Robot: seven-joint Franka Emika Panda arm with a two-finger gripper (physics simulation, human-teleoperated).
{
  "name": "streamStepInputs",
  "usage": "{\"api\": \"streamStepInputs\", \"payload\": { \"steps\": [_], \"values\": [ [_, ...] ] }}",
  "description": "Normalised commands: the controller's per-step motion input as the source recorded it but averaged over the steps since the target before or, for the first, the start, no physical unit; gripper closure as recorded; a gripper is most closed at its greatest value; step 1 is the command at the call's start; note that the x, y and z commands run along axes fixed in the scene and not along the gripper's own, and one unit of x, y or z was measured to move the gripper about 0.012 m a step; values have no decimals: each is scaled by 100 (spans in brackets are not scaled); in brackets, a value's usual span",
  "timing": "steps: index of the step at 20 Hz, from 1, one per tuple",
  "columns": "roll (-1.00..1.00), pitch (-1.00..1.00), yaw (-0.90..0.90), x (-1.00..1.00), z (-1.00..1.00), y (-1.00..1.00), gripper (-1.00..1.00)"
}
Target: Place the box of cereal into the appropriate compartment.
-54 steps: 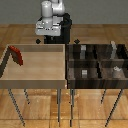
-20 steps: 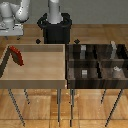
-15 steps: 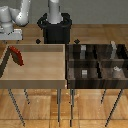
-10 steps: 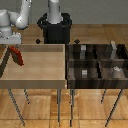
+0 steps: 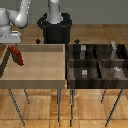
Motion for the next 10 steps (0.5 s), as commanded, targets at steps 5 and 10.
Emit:
{"api": "streamStepInputs", "payload": {
  "steps": [5, 10],
  "values": [
    [0, 0, 88, 0, 0, 0, -100],
    [0, 0, 82, 0, 0, 0, -100]
  ]
}}
